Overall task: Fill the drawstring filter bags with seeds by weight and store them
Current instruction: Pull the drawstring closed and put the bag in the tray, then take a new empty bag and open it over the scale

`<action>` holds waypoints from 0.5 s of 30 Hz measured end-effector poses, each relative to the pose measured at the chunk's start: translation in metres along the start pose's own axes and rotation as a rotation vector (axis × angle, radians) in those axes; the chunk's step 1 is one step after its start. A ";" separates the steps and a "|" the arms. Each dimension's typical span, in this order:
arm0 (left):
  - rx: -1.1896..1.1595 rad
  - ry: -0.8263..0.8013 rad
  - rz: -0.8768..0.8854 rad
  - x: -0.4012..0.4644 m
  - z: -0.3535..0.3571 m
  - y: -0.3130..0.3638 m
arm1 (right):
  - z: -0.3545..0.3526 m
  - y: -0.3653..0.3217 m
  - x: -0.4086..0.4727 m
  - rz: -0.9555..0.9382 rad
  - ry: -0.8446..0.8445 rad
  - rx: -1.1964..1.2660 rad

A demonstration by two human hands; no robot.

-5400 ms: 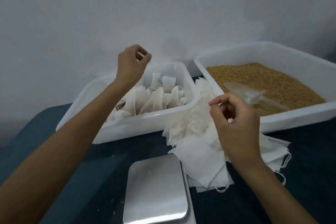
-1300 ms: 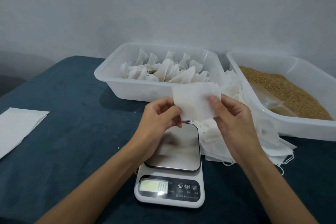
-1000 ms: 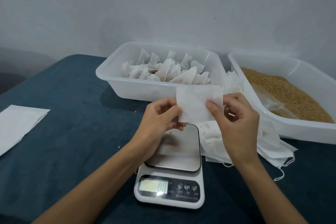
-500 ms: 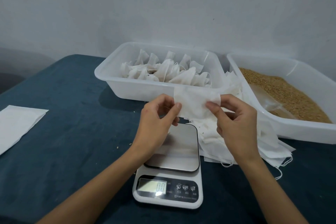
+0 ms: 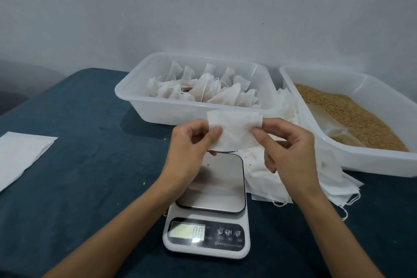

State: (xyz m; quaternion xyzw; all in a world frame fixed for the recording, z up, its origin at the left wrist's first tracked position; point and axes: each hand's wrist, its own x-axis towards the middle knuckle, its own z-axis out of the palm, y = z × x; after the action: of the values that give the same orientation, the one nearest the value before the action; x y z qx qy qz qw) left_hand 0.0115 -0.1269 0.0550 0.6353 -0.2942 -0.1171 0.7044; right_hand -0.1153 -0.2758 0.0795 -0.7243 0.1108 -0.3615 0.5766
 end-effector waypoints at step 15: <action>-0.302 -0.107 -0.171 -0.001 0.001 0.010 | 0.005 -0.005 -0.007 -0.188 0.033 -0.079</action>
State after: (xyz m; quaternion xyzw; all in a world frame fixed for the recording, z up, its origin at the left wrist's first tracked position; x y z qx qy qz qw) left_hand 0.0082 -0.1257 0.0645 0.5380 -0.2554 -0.2532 0.7624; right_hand -0.1186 -0.2659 0.0810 -0.7476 0.0660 -0.4211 0.5093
